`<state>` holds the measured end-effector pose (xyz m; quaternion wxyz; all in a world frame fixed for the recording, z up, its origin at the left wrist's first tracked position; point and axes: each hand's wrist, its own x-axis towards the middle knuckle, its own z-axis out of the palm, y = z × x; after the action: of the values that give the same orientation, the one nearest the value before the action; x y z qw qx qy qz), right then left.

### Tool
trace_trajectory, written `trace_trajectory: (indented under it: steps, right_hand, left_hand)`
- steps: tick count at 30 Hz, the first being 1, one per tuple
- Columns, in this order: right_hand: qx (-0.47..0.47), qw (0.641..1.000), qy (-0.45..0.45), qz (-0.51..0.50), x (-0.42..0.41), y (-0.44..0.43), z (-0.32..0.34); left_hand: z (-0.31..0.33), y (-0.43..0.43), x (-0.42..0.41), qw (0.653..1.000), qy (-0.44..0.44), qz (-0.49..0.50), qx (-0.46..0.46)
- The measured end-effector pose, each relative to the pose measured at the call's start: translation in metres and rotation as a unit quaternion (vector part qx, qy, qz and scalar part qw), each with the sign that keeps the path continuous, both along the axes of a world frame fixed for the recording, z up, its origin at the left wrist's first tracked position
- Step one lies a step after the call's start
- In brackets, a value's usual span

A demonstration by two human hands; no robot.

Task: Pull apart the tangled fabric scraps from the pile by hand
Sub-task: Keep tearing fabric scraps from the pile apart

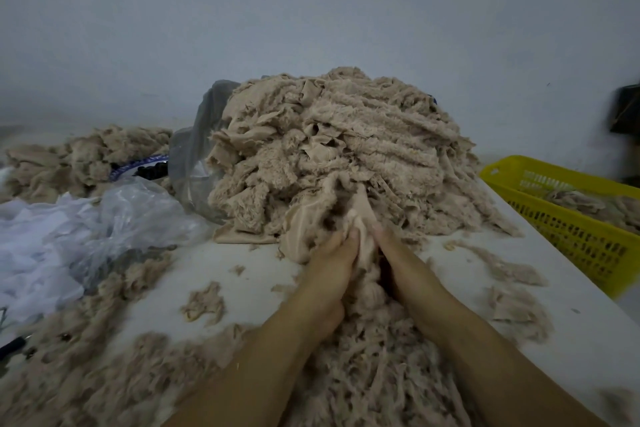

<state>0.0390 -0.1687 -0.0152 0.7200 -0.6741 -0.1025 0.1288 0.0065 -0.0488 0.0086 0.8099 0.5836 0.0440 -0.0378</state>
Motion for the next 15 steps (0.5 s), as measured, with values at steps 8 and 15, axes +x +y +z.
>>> trace_trajectory:
  steps: [8,15]
  right_hand:
    - [0.023,0.972,0.032,-0.232,0.023,-0.014,-0.004]
    - [0.154,0.964,0.062,-0.207,0.014,-0.032,0.01]
  left_hand:
    - [0.003,0.006,0.0,0.998,-0.033,-0.061,-0.007]
    - [0.008,0.049,0.014,0.963,-0.022,0.052,-0.265]
